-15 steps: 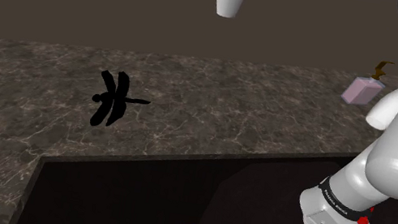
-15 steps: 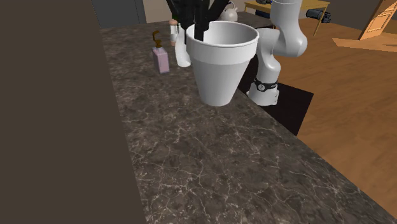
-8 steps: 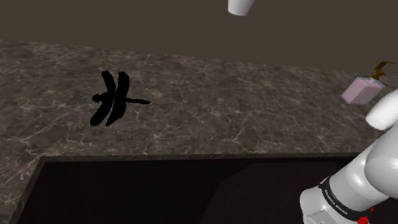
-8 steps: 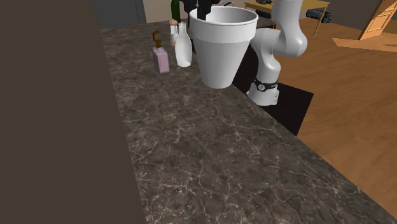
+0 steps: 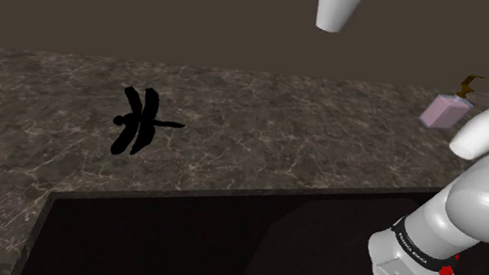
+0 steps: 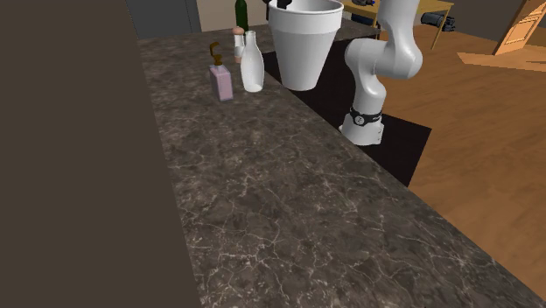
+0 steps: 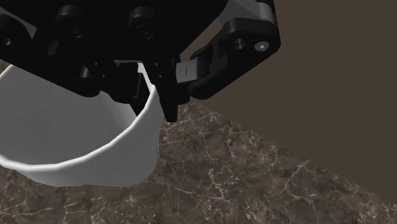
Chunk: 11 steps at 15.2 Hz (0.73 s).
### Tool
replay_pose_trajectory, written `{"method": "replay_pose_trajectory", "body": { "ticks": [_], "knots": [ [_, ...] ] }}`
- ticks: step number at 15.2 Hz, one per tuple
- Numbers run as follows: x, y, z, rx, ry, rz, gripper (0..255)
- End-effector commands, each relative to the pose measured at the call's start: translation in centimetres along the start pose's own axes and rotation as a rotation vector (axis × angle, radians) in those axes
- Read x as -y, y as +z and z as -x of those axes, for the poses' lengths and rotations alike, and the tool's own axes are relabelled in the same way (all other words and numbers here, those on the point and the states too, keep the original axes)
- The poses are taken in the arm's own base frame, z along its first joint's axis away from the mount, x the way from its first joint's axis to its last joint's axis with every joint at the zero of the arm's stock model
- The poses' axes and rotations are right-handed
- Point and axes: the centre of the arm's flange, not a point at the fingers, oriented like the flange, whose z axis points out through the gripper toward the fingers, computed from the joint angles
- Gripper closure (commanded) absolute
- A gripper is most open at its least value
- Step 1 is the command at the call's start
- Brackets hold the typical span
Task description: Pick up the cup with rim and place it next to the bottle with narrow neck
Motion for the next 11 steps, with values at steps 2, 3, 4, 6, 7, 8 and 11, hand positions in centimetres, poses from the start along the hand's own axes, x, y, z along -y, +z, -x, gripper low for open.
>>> {"method": "replay_pose_trajectory", "body": {
  "ticks": [2,3,4,6,7,8,11],
  "knots": [
    [-1.6,-0.5,3.5,0.0,-0.001,-0.001,255],
    [-2.2,-0.7,4.6,0.0,-0.001,-0.001,255],
    [-2.8,-0.9,5.8,0.0,-0.001,-0.001,255],
    [-4.0,-1.3,8.1,0.0,-0.001,-0.001,255],
    [-4.6,-1.4,9.3,0.0,-0.001,-0.001,255],
    [-5.1,-1.6,10.5,0.0,-0.001,-0.001,255],
    [-6.9,-2.1,14.0,0.0,-0.001,-0.001,255]
  ]
}}
